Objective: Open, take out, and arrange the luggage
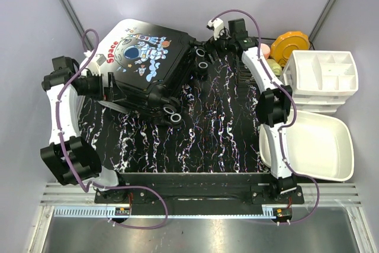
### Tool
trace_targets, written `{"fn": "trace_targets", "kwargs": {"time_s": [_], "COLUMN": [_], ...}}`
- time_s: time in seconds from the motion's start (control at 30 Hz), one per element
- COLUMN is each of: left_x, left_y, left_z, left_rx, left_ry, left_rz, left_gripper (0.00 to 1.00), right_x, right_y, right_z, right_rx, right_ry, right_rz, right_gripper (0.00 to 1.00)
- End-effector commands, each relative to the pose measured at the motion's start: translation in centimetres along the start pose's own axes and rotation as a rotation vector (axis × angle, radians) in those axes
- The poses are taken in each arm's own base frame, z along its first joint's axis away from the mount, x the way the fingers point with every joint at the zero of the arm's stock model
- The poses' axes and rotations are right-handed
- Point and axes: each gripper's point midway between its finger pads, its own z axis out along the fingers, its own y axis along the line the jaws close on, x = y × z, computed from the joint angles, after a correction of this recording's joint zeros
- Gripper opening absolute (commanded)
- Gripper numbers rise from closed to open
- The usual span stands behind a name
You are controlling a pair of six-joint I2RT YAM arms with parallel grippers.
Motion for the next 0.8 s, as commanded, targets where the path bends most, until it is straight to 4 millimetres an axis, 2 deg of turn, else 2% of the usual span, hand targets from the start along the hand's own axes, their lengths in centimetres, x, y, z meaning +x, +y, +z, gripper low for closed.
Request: {"fn": "trace_targets", "kwargs": {"time_s": [0.0,0.07,0.2,0.43,0.53,0.57,0.63,0.67,0.73,0.77], "left_x": [0.3,1.0,1.6,1.0,0.8,0.9,0.8,0.7,0.5,0.2], "left_y": [-1.9,-2.0,-2.1,-2.1,-1.9,-1.7,-1.3,-1.2,-0.8,-0.6], "left_z": [-0.1,0.1,0.3,0.3,0.1,0.0,-0.1,-0.1,-0.2,-0.3], "left_rx": [0.072,0.076,0.083,0.082,0.081,0.086,0.082,0.082,0.076,0.066], "left_ry": [-0.035,-0.026,-0.021,-0.047,-0.059,-0.064,-0.074,-0.079,-0.087,-0.091], "left_rz": [0.016,0.009,-0.003,-0.052,-0.080,-0.102,-0.122,-0.126,-0.150,-0.150], "left_gripper": [0.98,0.98,0.98,0.98,0.98,0.98,0.98,0.98,0.97,0.97], "right_x": [-3.0,-3.6,-3.1,-3.8,-4.3,-4.9,-4.8,-5.0,-4.0,-4.7], "right_y": [0.3,0.2,-0.2,0.5,1.3,2.2,2.5,2.6,2.8,3.0], "right_z": [0.0,0.2,1.5,3.3,3.6,3.5,3.4,3.0,2.9,2.0], "right_rx": [-0.043,-0.042,-0.039,-0.042,-0.066,-0.089,-0.101,-0.101,-0.111,-0.106], "right_ry": [-0.073,-0.093,-0.097,-0.139,-0.162,-0.178,-0.176,-0.177,-0.153,-0.158], "right_rz": [-0.108,-0.152,-0.201,-0.303,-0.318,-0.320,-0.310,-0.310,-0.313,-0.318], "right_gripper": [1.00,1.00,1.00,0.99,0.95,0.78,0.67,0.56,0.43,0.28]}}
